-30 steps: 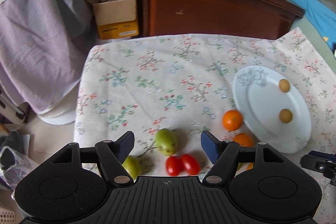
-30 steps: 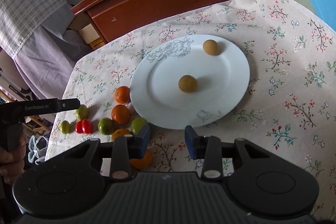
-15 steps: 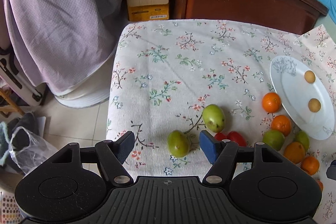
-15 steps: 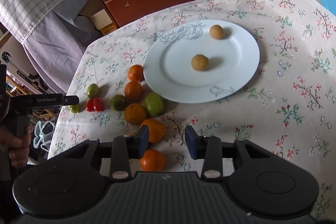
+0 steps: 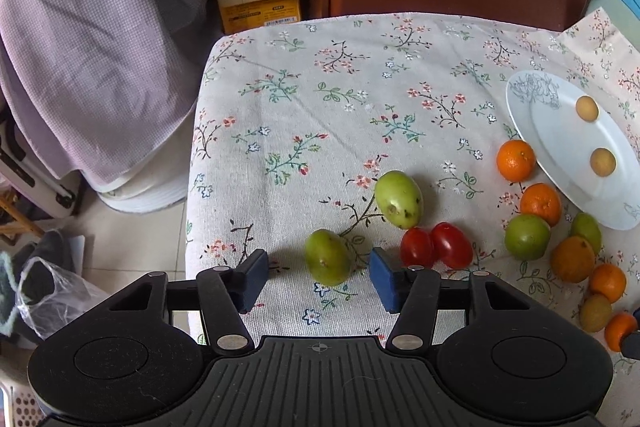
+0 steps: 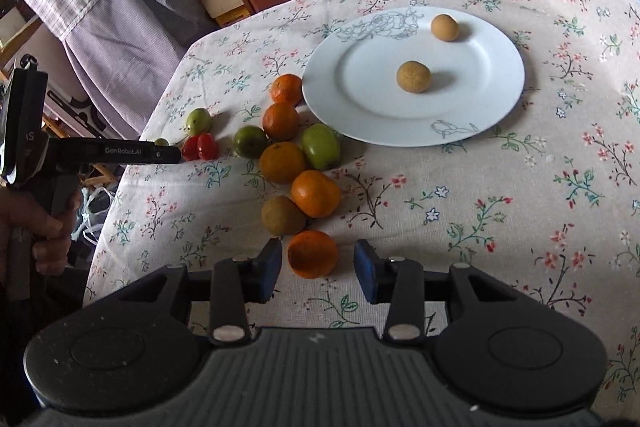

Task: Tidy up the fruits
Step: 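Grasp a green jujube with the left gripper while the right grasps a tangerine, then carry the green jujube and the tangerine over the plate with both grippers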

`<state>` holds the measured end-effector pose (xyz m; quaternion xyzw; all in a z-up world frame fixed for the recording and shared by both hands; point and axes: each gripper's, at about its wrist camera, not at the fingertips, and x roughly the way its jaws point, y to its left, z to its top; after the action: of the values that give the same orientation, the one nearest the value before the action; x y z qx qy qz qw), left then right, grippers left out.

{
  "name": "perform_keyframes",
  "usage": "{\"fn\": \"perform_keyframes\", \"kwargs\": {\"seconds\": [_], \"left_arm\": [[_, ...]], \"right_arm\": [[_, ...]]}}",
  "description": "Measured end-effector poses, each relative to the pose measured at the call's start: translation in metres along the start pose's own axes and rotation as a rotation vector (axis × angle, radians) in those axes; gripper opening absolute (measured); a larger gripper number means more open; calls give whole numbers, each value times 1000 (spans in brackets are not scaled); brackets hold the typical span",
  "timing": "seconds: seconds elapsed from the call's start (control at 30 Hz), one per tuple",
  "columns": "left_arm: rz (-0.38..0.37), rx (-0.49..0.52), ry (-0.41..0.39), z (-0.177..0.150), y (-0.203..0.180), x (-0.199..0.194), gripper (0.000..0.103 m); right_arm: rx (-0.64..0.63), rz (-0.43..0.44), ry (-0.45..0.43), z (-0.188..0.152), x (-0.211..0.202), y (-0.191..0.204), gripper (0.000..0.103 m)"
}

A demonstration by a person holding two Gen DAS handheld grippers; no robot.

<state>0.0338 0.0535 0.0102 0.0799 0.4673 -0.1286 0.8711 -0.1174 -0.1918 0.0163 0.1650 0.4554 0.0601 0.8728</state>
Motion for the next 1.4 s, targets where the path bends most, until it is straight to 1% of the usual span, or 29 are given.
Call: {"fn": "perform_keyframes", "kwargs": {"seconds": [0.17, 0.23, 0.27, 0.3, 0.37, 0.43, 0.5, 0.53, 0.73, 0.93, 1.07, 1.23, 1.4], "left_arm": [[-10, 20, -16, 0, -3, -2, 36], [-16, 30, -16, -1, -4, -2, 32], [-19, 37, -15, -1, -6, -2, 31], [-21, 44, -15, -2, -7, -2, 30], [-22, 46, -16, -2, -8, -3, 30], [-24, 42, -18, -2, -8, -2, 30], [-24, 45, -21, -2, -8, -3, 25], [-23, 50, -23, -3, -9, -3, 20], [-27, 59, -35, -4, -15, -6, 20], [-62, 65, -59, -3, -25, -15, 20], [-88, 83, -73, -5, -34, -21, 20], [-87, 123, -105, -7, -47, -31, 20], [-105, 138, -131, -8, -55, -40, 20]], "right_arm": [[-26, -15, 5, -2, 4, 3, 41], [-47, -24, 2, -3, 4, 5, 40], [-59, -30, 1, -3, 4, 6, 38], [-72, -33, 0, -3, 5, 8, 37], [-81, -26, 2, -3, 6, 9, 31], [-88, -28, 0, -4, 6, 11, 29], [-97, -31, -1, -4, 6, 13, 29], [-98, -32, -2, -4, 6, 13, 29], [-71, -18, -25, 0, 1, 11, 29], [-48, 3, -61, 7, -4, 10, 29], [-43, 2, -83, 14, -6, 10, 29], [-16, 0, -124, 25, -12, 5, 29], [-2, 3, -151, 32, -15, 4, 29]]}}
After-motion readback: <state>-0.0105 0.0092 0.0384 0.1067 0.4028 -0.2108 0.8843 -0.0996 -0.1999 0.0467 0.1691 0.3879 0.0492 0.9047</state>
